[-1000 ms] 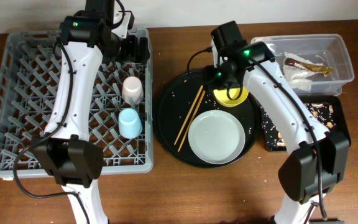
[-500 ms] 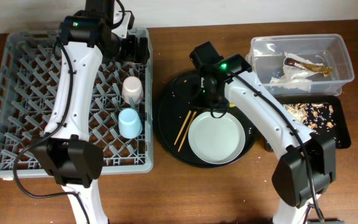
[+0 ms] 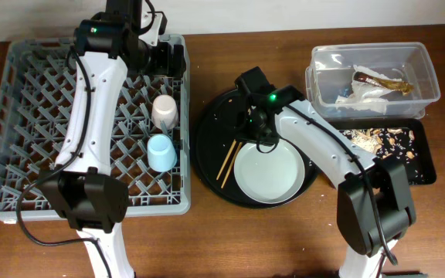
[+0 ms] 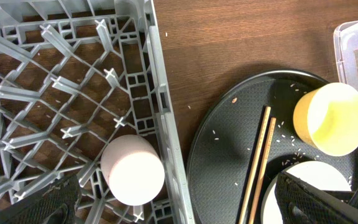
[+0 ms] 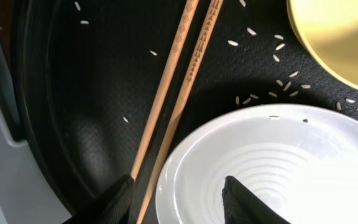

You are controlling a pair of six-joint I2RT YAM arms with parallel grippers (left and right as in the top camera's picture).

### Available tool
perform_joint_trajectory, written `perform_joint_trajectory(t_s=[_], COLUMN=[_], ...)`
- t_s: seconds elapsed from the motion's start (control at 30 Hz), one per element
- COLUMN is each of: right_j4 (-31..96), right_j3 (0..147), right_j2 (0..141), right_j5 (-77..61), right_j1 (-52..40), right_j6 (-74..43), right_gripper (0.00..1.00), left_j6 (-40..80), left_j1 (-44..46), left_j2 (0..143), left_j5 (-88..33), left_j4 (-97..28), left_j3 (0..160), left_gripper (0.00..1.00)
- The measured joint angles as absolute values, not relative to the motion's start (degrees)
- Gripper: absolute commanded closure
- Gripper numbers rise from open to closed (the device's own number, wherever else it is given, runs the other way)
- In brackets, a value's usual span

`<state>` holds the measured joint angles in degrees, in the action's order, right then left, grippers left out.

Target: Sort waste into correct bins and load items into the dishwasher rack

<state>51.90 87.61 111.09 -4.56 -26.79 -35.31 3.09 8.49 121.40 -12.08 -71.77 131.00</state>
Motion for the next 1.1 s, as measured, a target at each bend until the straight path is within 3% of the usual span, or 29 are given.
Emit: perform_joint_trajectory(t_s=[0.2, 0.37, 0.47, 0.53, 0.6, 0.7, 0.77, 0.87, 0.9, 0.93, 0.97, 1.03, 1.1], right_j4=[53.41, 64.4, 65.58, 66.87, 68.71, 69.54, 69.63, 69.67, 69.69, 69.67, 69.69, 69.67, 69.67], right_j3=[89.12, 103.79, 108.9, 109.14, 109.12, 109.12, 109.12, 109.12, 109.12, 109.12, 109.12, 109.12, 109.12], right_j2=[111.92, 106.83, 100.07, 98.78, 99.29, 99.37, 99.37, 99.37, 99.37, 99.37, 99.37, 99.37, 99.37], right_j5=[-3.53, 0.51, 2.26, 2.31, 1.96, 1.87, 1.89, 1.89, 1.89, 1.89, 1.89, 1.89, 1.89], right_j1=[-25.08, -14.48, -0.21, 6.48, 12.82, 17.72, 18.52, 18.68, 18.68, 18.68, 18.68, 18.68, 18.68], right_j6=[-34.94, -32.97, -32.18, -31.88, -31.77, -31.53, -31.51, -31.53, -31.51, -31.48, -31.53, -31.53, -31.51], right_gripper=[0.51, 0.47, 0.39, 0.25, 0.03, 0.02, 0.02, 0.01, 0.01, 0.02, 0.01, 0.01, 0.01], left_j6=[3.11, 6.72, 11.05, 12.73, 13.56, 14.57, 17.06, 20.08, 21.1, 21.52, 22.17, 22.72, 22.9], left_j1=[9.96, 18.48, 23.62, 26.24, 29.91, 34.06, 35.81, 36.21, 36.16, 36.16, 36.16, 36.16, 36.16], left_j2=[121.43, 123.31, 128.6, 131.87, 135.57, 139.55, 142.52, 145.38, 145.88, 145.97, 146.02, 146.63, 147.3], left_j5=[-12.01, -12.16, -12.27, -12.23, -12.23, -12.23, -12.01, -10.46, -9.82, -9.43, -8.88, -8.38, -8.27], left_j4=[-71.53, -67.33, -61.71, -57.32, -51.72, -46.52, -43.83, -43.83, -43.88, -43.88, -43.86, -43.9, -44.36], left_j3=[131.0, 131.0, 131.0, 130.98, 130.98, 130.98, 130.98, 130.98, 130.98, 130.98, 130.98, 130.98, 130.98], left_gripper=[0.01, 0.01, 0.02, 0.03, 0.17, 0.21, 0.33, 0.38, 0.52, 0.76, 0.85, 0.99, 0.99])
